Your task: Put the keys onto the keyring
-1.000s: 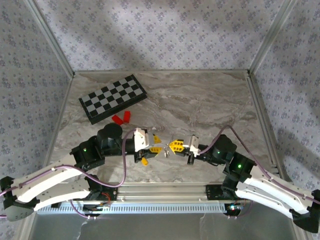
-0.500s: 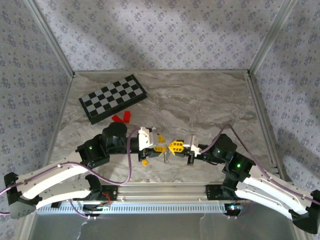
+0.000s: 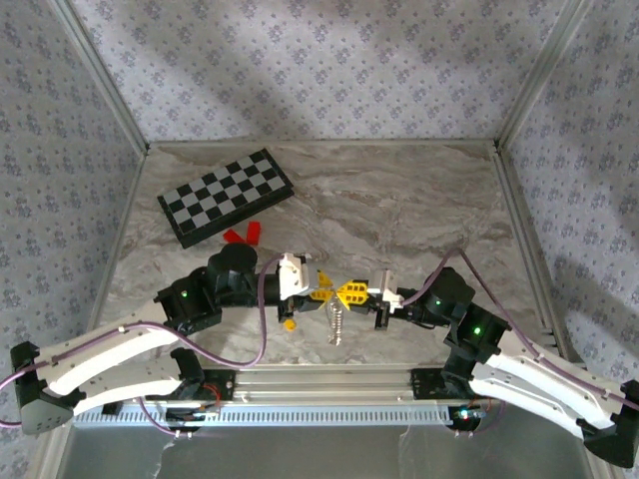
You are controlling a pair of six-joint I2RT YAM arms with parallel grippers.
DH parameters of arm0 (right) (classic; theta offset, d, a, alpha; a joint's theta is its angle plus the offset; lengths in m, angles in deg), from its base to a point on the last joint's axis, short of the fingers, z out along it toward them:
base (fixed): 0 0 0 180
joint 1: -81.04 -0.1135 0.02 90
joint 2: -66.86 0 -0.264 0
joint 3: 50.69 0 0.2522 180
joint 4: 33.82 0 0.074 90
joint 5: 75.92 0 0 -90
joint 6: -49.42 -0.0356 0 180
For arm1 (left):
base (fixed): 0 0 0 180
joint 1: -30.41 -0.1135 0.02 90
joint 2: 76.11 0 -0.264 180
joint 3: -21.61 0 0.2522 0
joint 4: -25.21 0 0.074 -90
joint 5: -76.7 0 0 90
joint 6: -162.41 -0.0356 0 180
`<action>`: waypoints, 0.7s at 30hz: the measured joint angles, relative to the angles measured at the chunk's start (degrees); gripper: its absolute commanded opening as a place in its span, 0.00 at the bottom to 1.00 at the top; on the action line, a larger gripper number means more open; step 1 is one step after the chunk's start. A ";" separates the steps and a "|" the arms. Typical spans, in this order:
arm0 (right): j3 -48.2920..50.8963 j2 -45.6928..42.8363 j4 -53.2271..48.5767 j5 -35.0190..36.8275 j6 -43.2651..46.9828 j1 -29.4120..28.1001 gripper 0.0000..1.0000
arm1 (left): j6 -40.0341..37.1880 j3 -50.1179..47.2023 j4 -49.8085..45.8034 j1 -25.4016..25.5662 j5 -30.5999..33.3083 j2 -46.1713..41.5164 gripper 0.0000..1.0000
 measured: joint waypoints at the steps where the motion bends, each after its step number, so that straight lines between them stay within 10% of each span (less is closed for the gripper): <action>1: 0.00 0.00 0.00 -0.04 0.00 0.02 0.00 | -0.13 0.00 -0.02 0.00 -0.04 0.07 0.18; 21: 0.00 1.22 0.44 -1.07 -1.07 0.76 0.00 | -0.33 0.00 -0.57 -0.02 -0.90 0.87 0.00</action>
